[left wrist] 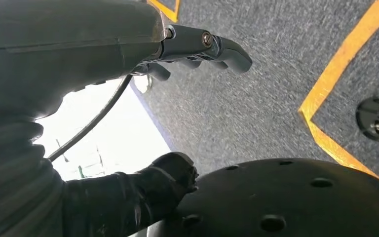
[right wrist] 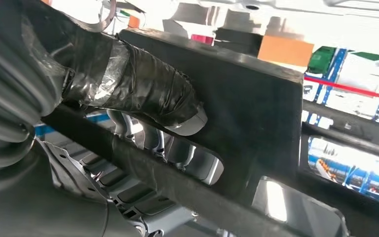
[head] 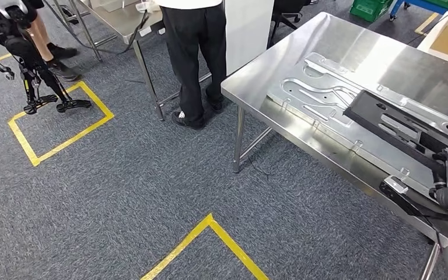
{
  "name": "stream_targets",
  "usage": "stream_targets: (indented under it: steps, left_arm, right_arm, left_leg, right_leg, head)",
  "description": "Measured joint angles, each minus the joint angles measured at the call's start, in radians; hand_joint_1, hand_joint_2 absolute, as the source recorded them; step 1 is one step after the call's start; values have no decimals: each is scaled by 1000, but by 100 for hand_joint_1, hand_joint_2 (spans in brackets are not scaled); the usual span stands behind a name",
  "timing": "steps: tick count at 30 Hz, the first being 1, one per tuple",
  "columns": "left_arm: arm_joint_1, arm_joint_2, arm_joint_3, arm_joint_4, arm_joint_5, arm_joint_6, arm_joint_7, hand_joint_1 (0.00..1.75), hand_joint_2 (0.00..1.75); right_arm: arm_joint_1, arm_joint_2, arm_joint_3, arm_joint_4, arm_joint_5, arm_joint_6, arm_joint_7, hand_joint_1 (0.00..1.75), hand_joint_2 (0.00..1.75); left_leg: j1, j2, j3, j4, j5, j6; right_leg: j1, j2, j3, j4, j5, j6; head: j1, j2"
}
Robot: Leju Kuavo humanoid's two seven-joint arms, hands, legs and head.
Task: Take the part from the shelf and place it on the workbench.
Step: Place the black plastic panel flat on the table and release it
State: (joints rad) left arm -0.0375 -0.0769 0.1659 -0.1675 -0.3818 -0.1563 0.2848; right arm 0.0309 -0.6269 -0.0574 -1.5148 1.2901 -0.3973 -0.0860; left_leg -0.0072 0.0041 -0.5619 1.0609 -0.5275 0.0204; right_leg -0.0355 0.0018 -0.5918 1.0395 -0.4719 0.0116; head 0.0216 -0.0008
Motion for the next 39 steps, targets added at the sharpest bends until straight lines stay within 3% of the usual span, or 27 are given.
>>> stream_targets:
  steps: [3, 4, 5, 6, 8, 10, 15, 17, 19, 20, 21, 23, 24, 26, 30, 31, 33, 35, 36, 37, 39]
  left_arm:
    - [0, 0, 0, 0, -11, -6, -3, 0, 175]
    - [1, 1, 0, 0, -13, -8, -4, 0, 175]
    - [2, 2, 0, 0, -16, -11, -4, 0, 175]
    - [3, 3, 0, 0, -18, -13, -4, 0, 175]
    - [6, 6, 0, 0, -19, -16, -6, 0, 175]
    - [7, 9, 0, 0, -19, -16, -6, 0, 175]
    - [6, 10, -1, 0, -20, -18, -7, 0, 175]
    - [5, 11, -1, 0, -20, -18, -8, 0, 175]
    - [5, 11, -1, 0, -20, -18, -12, 0, 175]
    - [5, 11, -1, 0, -20, -18, -14, 0, 175]
    - [5, 10, -1, 0, -20, -18, -16, 0, 175]
    - [6, 10, -1, 0, -20, -18, -17, 0, 175]
    - [6, 10, -1, 0, -20, -17, -16, 0, 175]
    - [6, 10, -1, 0, -20, -16, -15, 0, 175]
    - [3, 10, -1, 0, -19, -16, -12, 0, 175]
    - [3, 10, -1, 0, -19, -16, -12, 0, 175]
    - [3, 10, -1, 0, -20, -16, -13, 0, 175]
    - [4, 10, 0, 0, -20, -16, -13, 0, 175]
    - [5, 10, 0, 0, -20, -16, -14, 0, 175]
    - [7, 10, 0, 0, -20, -16, -14, 0, 175]
    - [10, 11, 0, 0, -20, -15, -14, 0, 175]
  right_arm:
    - [-45, -27, 33, 24, -6, 25, 2, 175, 175]
    - [-56, -34, 43, 33, -7, 33, 2, 175, 175]
    - [-64, -40, 53, 42, -8, 39, 1, 175, 175]
    - [-70, -44, 61, 50, -8, 44, 0, 175, 175]
    - [-78, -49, 74, 62, -10, 47, -1, 175, 175]
    - [-84, -51, 83, 70, -11, 48, -2, 175, 175]
    - [-91, -63, 101, 86, -13, 49, -2, 175, 175]
    - [-95, -67, 103, 91, -13, 49, -2, 175, 175]
    - [-95, -68, 109, 97, -13, 51, 0, 175, 175]
    - [-94, -68, 114, 101, -12, 52, 1, 175, 175]
    - [-93, -68, 121, 105, -11, 53, 2, 175, 175]
    - [-96, -68, 132, 112, -10, 54, 2, 175, 175]
    - [-99, -67, 138, 116, -9, 54, 3, 175, 175]
    - [-105, -64, 147, 123, -8, 54, 4, 175, 175]
    - [-105, -62, 159, 129, -9, 53, 11, 175, 175]
    - [-105, -62, 159, 129, -10, 53, 15, 175, 175]
    - [-104, -62, 159, 129, -13, 53, 20, 175, 175]
    - [-99, -61, 159, 129, -15, 53, 23, 175, 175]
    - [-96, -61, 160, 129, -15, 53, 23, 175, 175]
    - [-94, -61, 160, 129, -16, 53, 24, 175, 175]
    - [-93, -60, 160, 129, -16, 53, 25, 175, 175]
  left_leg:
    - [2, -1, -107, 193, -73, -4]
    - [2, -1, -141, 244, -80, -3]
    - [2, -1, -159, 258, -66, 0]
    - [1, -1, -158, 233, -33, 5]
    - [-3, -4, -111, 101, 51, 19]
    - [-9, -6, -68, -1, 87, 30]
    - [-7, -6, -39, -53, 91, 45]
    - [-5, -5, -28, -64, 92, 52]
    - [-5, -5, -23, -64, 85, 54]
    - [-4, -5, -19, -63, 81, 54]
    - [-4, -6, -14, -61, 75, 51]
    - [-2, -7, -4, -52, 61, 43]
    - [-3, -7, -2, -45, 54, 37]
    - [-6, -7, -4, -36, 44, 26]
    - [-6, -6, -9, -13, 21, 9]
    - [-4, -6, -25, 25, 1, 4]
    - [-1, -6, -93, 153, -53, -1]
    - [1, -7, -156, 251, -70, -1]
    - [1, -7, -164, 250, -50, 2]
    - [1, -11, -153, 209, -12, 7]
    - [-1, -39, -99, 78, 66, 19]
  right_leg:
    - [5, 0, 9, -1, -6, -15]
    - [7, 0, 12, -1, -9, -17]
    - [10, 0, 17, -1, -13, -19]
    - [12, 1, 23, -1, -17, -20]
    - [15, 1, 35, -1, -27, -17]
    - [18, 3, 40, 0, -34, -10]
    - [14, 2, 37, 14, -54, 16]
    - [12, 1, -10, 107, -99, 24]
    - [10, 1, -82, 224, -136, 32]
    - [8, 0, -103, 248, -129, 36]
    - [4, 0, -106, 235, -103, 39]
    - [-3, -3, -65, 123, -24, 45]
    - [-2, -5, -42, 66, 2, 45]
    - [2, -5, -22, 15, 11, 33]
    - [2, 0, -14, 9, 2, 2]
    - [0, 0, -8, 7, 0, -5]
    - [4, 3, 0, 6, -6, -16]
    - [9, 12, 7, 6, -12, -21]
    - [11, 19, 12, 6, -15, -21]
    - [12, 27, 18, 6, -19, -20]
    - [12, 44, 26, 5, -26, -17]
  head:
    - [0, 0]
    - [0, 0]
    - [0, 0]
    - [0, 0]
    - [0, 0]
    - [0, 0]
    - [0, 0]
    - [1, 0]
    - [1, 0]
    - [1, 0]
    - [1, 0]
    - [1, 0]
    - [1, 0]
    - [1, 0]
    - [0, 0]
    - [0, 0]
    - [0, 0]
    - [0, 0]
    - [0, 0]
    - [0, 0]
    - [0, 0]
